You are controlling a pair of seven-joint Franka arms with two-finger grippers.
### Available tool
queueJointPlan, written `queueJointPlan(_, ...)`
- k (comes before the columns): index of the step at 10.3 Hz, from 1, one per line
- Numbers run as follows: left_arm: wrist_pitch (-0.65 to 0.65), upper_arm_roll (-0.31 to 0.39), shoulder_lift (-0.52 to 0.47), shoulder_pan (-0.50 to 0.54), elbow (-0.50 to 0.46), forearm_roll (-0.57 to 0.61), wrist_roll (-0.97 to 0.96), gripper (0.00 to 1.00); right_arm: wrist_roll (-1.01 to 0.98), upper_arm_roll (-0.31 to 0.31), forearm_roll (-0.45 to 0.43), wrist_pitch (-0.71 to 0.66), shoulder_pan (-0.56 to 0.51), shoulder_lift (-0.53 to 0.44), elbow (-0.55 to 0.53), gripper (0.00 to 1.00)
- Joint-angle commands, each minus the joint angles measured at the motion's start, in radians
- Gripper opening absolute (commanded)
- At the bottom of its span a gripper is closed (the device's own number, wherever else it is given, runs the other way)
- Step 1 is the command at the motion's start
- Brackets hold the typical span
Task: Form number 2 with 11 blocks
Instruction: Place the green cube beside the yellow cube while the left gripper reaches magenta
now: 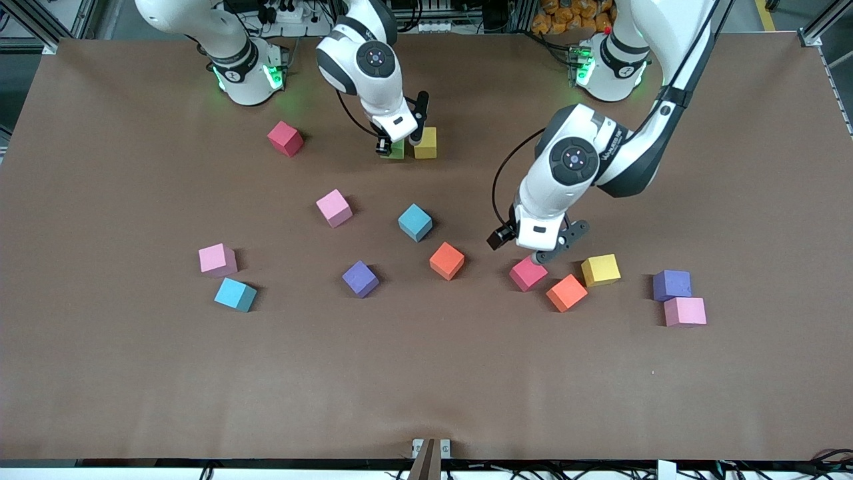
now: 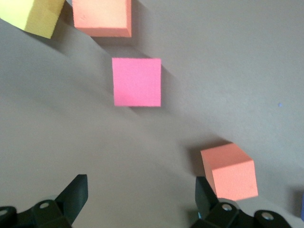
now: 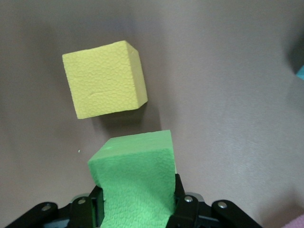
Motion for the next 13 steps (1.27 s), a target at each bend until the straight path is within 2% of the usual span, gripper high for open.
queueJointPlan(1,-0.029,0.021,0.016,-0.014,0.029,0.016,-0.031,1.0,0.007,0.006,0.016,0.036,-0.001,-0.007,-0.026,0.0)
queueJointPlan(4,-0.029,0.046,0.048,-0.051,0.081,0.016,-0.084,1.0,0.007,0.006,0.016,0.078,0.018,0.01,-0.03,0.0)
queueJointPlan(7,-0.04,0.2,0.152,-0.205,0.223,0.011,-0.151,1.0,0.045,0.004,0.016,0.112,0.044,0.039,-0.03,0.0)
queueJointPlan(10,-0.117,0.268,0.242,-0.266,0.37,-0.039,-0.167,1.0,0.055,0.006,0.016,0.135,0.054,0.053,-0.036,0.0)
queueJointPlan(13,-0.118,0.285,0.264,-0.281,0.392,-0.045,-0.18,1.0,0.068,0.007,0.016,0.155,0.059,0.064,-0.036,0.0)
